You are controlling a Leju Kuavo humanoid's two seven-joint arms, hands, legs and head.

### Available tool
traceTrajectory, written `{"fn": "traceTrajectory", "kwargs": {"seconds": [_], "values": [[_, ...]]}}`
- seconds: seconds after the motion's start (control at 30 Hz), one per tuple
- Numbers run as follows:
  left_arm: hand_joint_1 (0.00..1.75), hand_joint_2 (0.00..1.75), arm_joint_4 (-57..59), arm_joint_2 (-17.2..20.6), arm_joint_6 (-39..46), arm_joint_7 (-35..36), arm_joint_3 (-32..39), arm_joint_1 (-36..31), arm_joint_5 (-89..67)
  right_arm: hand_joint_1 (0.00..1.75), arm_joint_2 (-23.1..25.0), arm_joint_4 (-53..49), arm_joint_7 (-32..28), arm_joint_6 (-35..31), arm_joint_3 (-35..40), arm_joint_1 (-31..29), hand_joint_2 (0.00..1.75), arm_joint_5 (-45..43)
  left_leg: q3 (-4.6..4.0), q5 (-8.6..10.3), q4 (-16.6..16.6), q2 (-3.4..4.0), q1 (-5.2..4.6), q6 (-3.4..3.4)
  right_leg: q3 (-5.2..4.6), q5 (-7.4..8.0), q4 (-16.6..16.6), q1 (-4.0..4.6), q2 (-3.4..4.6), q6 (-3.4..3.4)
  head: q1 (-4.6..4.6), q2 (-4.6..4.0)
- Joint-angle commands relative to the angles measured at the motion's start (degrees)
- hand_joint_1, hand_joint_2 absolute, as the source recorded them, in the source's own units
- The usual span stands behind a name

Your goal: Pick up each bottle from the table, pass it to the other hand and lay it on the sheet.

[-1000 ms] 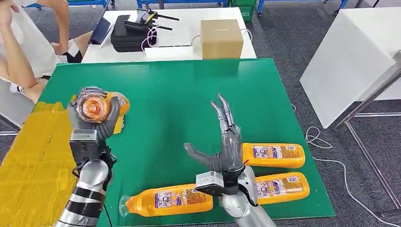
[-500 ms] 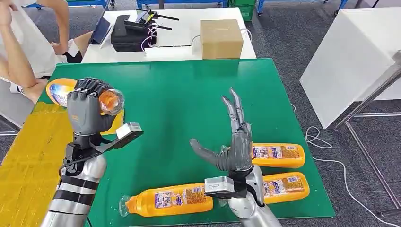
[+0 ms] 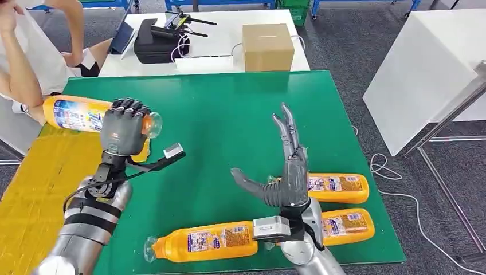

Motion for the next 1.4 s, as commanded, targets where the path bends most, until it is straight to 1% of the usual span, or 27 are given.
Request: {"fn": "traceTrajectory", "kwargs": {"seconds": [0.03,0.13,0.23,0.27,0.37,0.5,0.57,0.6,0.63,0.77,0.8,0.83,0.93,0.97,1.0,1.1,1.13,1.3,1.4], "values": [[1.75,1.75,35.13,2.58,-0.35,1.04,-5.73,-12.29,1.91,0.0,-2.61,0.77,-0.19,0.13,-0.2,-2.01,1.75,-0.44,0.21,-0.01,-0.09,-0.16,0.08,-0.05,0.27,-0.04,-0.12,0.09,-0.18,0.02,0.02,0.0],[1.75,1.75,39.8,3.04,-2.93,2.61,-5.18,-13.19,1.91,0.0,-2.8,1.25,-0.26,0.21,0.35,-2.26,1.75,-0.22,0.19,-0.05,-0.07,0.0,0.07,-0.04,0.22,-0.03,-0.06,0.09,0.0,0.03,0.02,0.0],[1.75,1.75,41.96,3.36,-5.02,3.95,-4.83,-13.29,1.62,0.0,-2.89,1.37,-0.16,0.27,0.51,-2.19,1.75,-0.1,0.08,-0.03,-0.03,0.01,0.07,-0.03,0.13,-0.02,-0.01,0.06,0.0,0.03,0.02,0.0],[1.75,1.75,42.22,3.37,-5.26,4.14,-4.56,-13.27,1.82,0.0,-2.92,1.42,-0.1,0.35,0.55,-2.17,1.75,-0.08,0.18,-0.06,-0.05,0.04,0.12,-0.05,0.22,-0.03,-0.05,0.11,0.02,0.04,0.02,0.0],[1.75,1.75,42.22,3.37,-5.26,4.14,-4.56,-13.27,1.82,0.0,-2.92,1.42,-0.1,0.35,0.55,-2.17,1.75,-0.08,0.01,-0.02,0.0,-0.01,0.09,-0.03,0.08,-0.01,0.0,0.07,-0.01,0.02,0.04,0.0],[1.75,1.75,43.01,3.51,-7.19,5.4,-3.46,-13.21,2.47,0.0,-2.89,1.58,0.03,0.32,0.65,-1.94,1.75,0.34,0.06,-0.05,0.02,-0.08,0.14,-0.05,0.17,-0.03,-0.03,0.12,-0.09,0.03,0.02,0.0],[1.75,1.75,43.04,3.68,-7.0,5.84,-2.82,-12.88,2.86,0.0,-2.81,1.67,0.1,0.28,0.69,-1.82,1.75,0.48,-0.02,-0.02,0.0,-0.01,0.08,-0.04,0.06,-0.01,0.0,0.06,0.0,0.01,0.02,0.0],[1.75,1.75,42.97,3.65,-5.7,7.36,-1.53,-12.55,3.47,0.0,-2.72,1.73,0.33,0.16,0.6,-1.59,1.75,0.76,0.15,-0.09,0.0,-0.03,0.18,-0.08,0.25,-0.04,-0.06,0.17,-0.04,0.03,0.02,0.0],[1.75,1.75,42.99,3.6,-5.35,7.41,-0.68,-12.32,4.13,0.0,-2.7,1.79,0.4,0.06,0.52,-1.37,1.75,0.82,0.09,-0.06,-0.02,-0.03,0.1,-0.06,0.15,-0.03,-0.03,0.08,0.0,0.01,0.02,0.0],[1.75,1.75,42.88,3.67,-4.91,7.8,-0.57,-12.16,3.96,0.0,-2.69,1.91,0.48,0.05,0.51,-1.29,1.75,0.91,0.14,-0.08,-0.05,-0.01,0.14,-0.07,0.22,-0.04,-0.07,0.12,0.01,0.02,0.02,0.0],[1.75,1.75,42.88,3.67,-4.91,7.8,-0.57,-12.16,3.96,0.0,-2.69,1.91,0.48,0.05,0.51,-1.29,1.75,0.91,-0.02,-0.02,-0.02,-0.02,0.07,-0.04,0.05,-0.01,-0.01,0.05,0.01,0.01,0.02,0.0],[1.75,1.75,42.88,3.67,-4.91,7.8,-0.57,-12.16,3.96,0.0,-2.69,1.91,0.48,0.05,0.51,-1.29,1.75,0.91,0.06,-0.06,-0.02,-0.05,0.13,-0.06,0.15,-0.03,-0.05,0.12,-0.03,0.02,0.04,0.0],[1.75,1.75,42.69,3.51,-4.13,8.42,-0.27,-11.94,3.96,0.0,-2.61,2.13,0.58,0.04,0.45,-1.27,1.75,0.99,0.0,-0.02,-0.02,-0.1,0.07,-0.03,0.08,-0.02,-0.01,0.06,-0.04,0.02,0.04,0.0],[0.03,1.75,42.46,3.34,-3.22,7.7,0.37,-11.64,4.49,0.0,-2.55,2.21,0.62,-0.04,0.41,-1.22,1.75,1.04,-0.02,-0.01,-0.02,-0.07,0.05,-0.02,0.04,-0.01,0.01,0.04,-0.01,0.02,0.02,0.0],[0.0,1.75,42.38,3.09,-2.28,6.2,1.42,-11.3,5.55,0.0,-2.55,2.32,0.64,-0.14,0.44,-1.2,1.75,1.07,0.02,-0.03,-0.02,-0.09,0.09,-0.04,0.11,-0.02,-0.03,0.08,-0.02,0.03,0.02,0.0],[0.0,1.75,41.83,2.46,-0.19,4.31,3.29,-10.46,7.23,0.0,-2.5,2.63,0.65,-0.39,0.49,-1.18,1.75,1.13,0.12,-0.06,-0.06,-0.08,0.12,-0.04,0.22,-0.03,-0.08,0.1,-0.04,0.04,0.02,0.0],[0.0,1.75,41.18,2.33,0.2,3.75,3.86,-10.1,7.77,0.0,-2.52,2.73,0.64,-0.45,0.56,-1.21,1.75,1.19,0.01,-0.02,-0.04,-0.08,0.06,-0.03,0.09,-0.02,-0.02,0.04,-0.03,0.02,0.02,0.0],[0.0,1.75,38.12,2.49,0.2,3.3,4.69,-8.67,7.38,0.0,-2.51,3.14,0.69,-0.43,0.66,-1.4,1.75,1.16,0.18,-0.07,-0.09,-0.12,0.14,-0.05,0.28,-0.05,-0.12,0.12,-0.07,0.04,0.02,0.0],[0.0,1.75,36.62,2.12,0.2,2.26,6.16,-7.91,8.5,0.0,-2.39,3.55,0.71,-0.45,0.73,-1.41,1.75,1.12,0.03,-0.02,-0.05,-0.09,0.07,-0.03,0.11,-0.02,-0.04,0.05,-0.03,0.02,0.02,0.0]]}}
